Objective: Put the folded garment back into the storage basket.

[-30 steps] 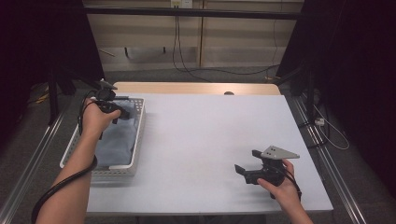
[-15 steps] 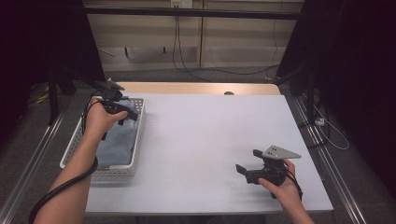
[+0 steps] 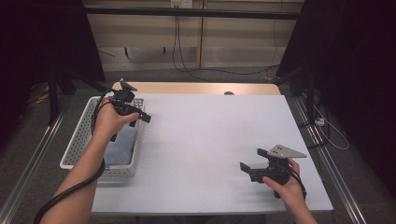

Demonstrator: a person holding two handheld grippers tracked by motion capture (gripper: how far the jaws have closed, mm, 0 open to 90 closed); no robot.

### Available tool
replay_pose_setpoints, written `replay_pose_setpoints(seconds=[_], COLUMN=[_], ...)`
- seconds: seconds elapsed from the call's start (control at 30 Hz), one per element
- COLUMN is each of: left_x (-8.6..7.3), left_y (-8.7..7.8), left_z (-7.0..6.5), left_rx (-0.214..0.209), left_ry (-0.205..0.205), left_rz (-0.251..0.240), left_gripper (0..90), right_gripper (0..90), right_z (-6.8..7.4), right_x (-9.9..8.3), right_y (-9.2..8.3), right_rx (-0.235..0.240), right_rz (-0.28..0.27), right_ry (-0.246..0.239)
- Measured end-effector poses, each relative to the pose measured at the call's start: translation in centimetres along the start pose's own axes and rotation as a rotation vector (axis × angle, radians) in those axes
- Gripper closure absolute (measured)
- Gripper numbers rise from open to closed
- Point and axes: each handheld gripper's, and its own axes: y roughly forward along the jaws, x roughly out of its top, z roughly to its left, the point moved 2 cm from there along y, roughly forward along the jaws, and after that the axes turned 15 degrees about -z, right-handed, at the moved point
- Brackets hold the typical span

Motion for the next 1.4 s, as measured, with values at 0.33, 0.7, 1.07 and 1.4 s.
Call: replay_pose_setpoints(seconds=[0.33, 0.7, 1.07, 1.4], left_x=[-0.2, -0.9, -1.7, -2.4], left_y=[0.4, 1.1, 1.4, 1.7], left_z=[-2.4, -4.0, -5.8, -6.9], left_rx=[-0.055, -0.085, -0.13, -0.168], left_ry=[0.039, 0.063, 0.098, 0.131], left_rz=[0.009, 0.028, 0.028, 0.027], left_gripper=[35.2, 31.0, 26.5, 21.9], right_gripper=[6.8, 6.8, 6.5, 6.1], right_z=[-0.1, -0.4, -0.3, -0.3], right_x=[0.0, 0.1, 0.1, 0.0], right_y=[-0.2, -0.5, -0.6, -0.5], right_rx=[0.0, -0.004, 0.01, 0.021], right_rz=[0.0, -0.007, -0.003, 0.001], right_ry=[-0.002, 0.004, 0.008, 0.006])
